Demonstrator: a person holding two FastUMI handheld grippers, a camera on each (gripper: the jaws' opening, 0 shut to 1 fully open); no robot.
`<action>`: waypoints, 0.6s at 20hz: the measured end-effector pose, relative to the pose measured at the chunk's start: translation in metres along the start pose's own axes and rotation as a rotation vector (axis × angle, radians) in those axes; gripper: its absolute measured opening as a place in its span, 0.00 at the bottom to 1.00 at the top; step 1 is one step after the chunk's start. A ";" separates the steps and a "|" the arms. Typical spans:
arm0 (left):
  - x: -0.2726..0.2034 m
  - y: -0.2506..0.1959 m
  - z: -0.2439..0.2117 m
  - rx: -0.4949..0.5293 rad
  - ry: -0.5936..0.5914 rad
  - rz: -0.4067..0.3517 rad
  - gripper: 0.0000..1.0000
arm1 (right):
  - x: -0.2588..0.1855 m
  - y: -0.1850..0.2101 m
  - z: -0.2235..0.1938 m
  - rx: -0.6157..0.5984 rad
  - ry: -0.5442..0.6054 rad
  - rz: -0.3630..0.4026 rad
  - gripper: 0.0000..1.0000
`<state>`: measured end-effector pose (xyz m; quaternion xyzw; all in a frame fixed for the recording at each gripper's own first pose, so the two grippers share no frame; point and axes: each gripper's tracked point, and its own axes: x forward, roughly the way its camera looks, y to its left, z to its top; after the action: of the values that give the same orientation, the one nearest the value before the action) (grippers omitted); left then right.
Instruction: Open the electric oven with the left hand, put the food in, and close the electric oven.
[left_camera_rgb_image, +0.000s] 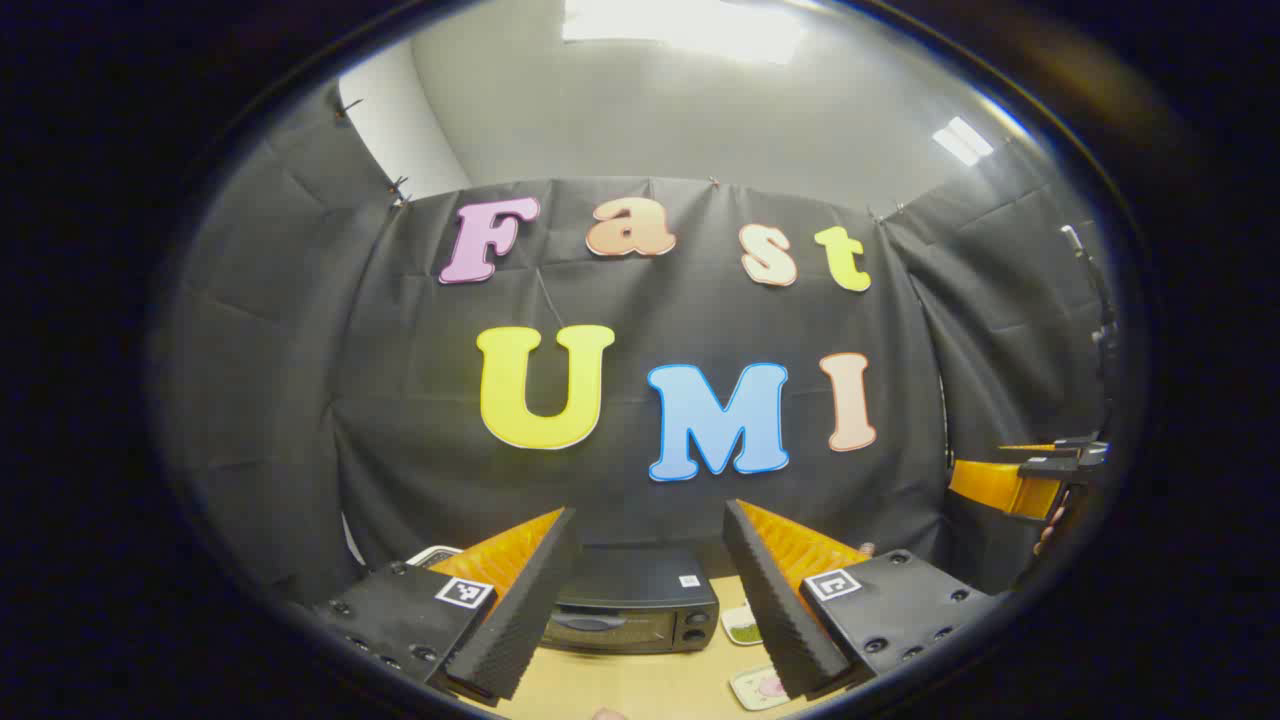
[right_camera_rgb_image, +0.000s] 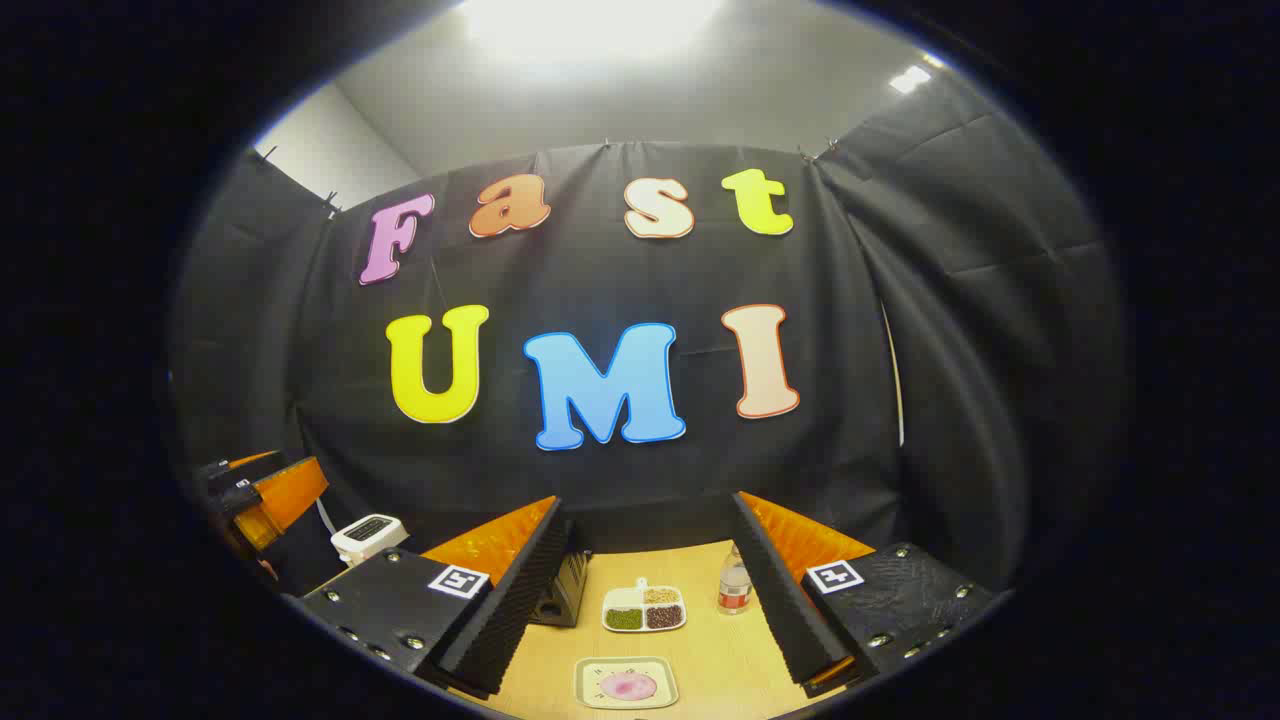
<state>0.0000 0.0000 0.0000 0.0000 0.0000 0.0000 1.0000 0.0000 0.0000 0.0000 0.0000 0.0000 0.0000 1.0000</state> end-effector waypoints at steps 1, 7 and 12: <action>0.001 -0.005 -0.001 -0.008 0.003 0.011 1.00 | 0.005 -0.005 0.001 -0.011 -0.004 0.007 1.00; 0.012 -0.020 -0.008 -0.038 0.023 0.030 0.97 | 0.017 -0.019 0.005 -0.028 0.002 0.039 1.00; 0.015 -0.011 0.007 -0.001 -0.007 -0.029 1.00 | 0.020 -0.018 0.007 -0.015 -0.023 -0.021 1.00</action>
<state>0.0152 -0.0114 0.0066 -0.0004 -0.0036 -0.0144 0.9999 0.0202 -0.0182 0.0065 -0.0074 -0.0115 -0.0105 0.9999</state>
